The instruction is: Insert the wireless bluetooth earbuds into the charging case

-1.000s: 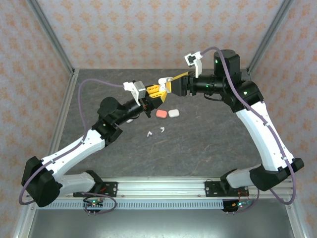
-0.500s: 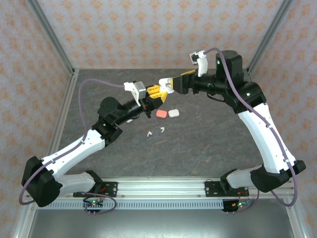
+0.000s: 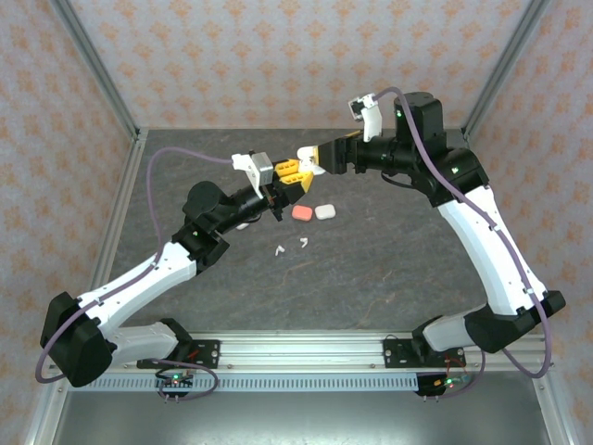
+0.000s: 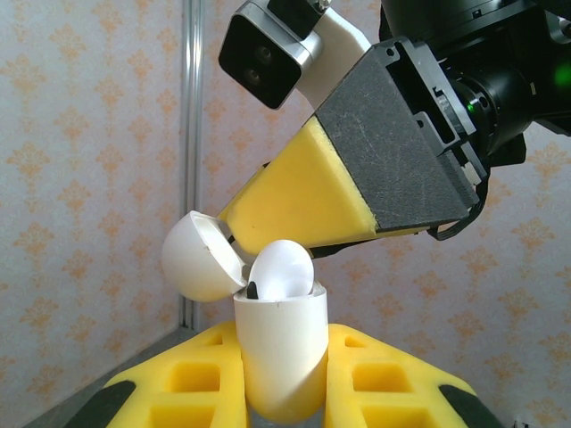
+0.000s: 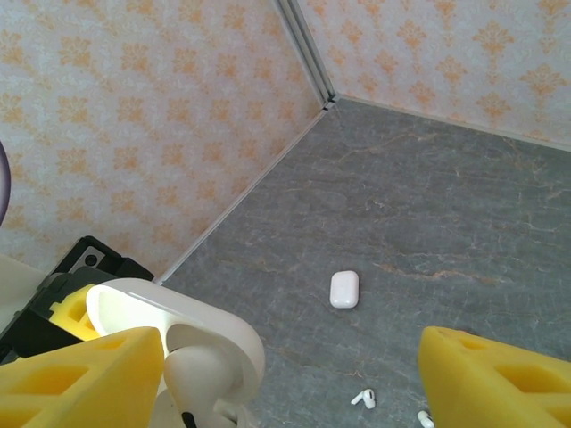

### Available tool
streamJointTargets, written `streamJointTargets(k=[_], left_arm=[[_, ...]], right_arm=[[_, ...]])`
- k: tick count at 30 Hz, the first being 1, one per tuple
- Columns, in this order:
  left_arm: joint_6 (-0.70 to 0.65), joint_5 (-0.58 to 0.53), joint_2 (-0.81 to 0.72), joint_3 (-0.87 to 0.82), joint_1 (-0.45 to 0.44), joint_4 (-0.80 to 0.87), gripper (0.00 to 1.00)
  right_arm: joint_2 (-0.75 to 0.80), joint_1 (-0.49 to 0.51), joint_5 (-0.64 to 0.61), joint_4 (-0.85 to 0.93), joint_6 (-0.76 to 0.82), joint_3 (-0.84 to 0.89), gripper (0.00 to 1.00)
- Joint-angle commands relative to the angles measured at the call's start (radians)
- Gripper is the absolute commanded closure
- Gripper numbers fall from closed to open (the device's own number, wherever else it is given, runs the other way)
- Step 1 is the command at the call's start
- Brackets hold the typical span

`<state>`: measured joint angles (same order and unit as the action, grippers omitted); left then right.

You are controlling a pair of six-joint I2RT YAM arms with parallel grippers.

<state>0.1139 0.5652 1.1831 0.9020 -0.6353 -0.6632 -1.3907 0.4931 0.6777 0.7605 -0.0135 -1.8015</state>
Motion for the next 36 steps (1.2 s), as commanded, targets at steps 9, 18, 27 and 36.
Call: streamJointTargets(k=[9,18,27,36], left_arm=[[-0.002,-0.011,-0.005,0.025,-0.01,-0.043,1.0],[0.001,-0.023,-0.001,0.024,-0.01,-0.046,1.0],[0.003,-0.027,0.003,0.026,-0.01,-0.048,1.0],[0.003,-0.024,0.007,0.027,-0.01,-0.048,1.0]], right_arm=[[0.021,0.006,-0.044,0.034,0.004,-0.023,0.25],[0.033,0.006,-0.051,0.038,0.008,-0.014,0.25],[0.041,0.006,-0.051,0.043,0.009,-0.009,0.25],[0.036,0.006,-0.012,0.03,0.005,-0.011,0.24]])
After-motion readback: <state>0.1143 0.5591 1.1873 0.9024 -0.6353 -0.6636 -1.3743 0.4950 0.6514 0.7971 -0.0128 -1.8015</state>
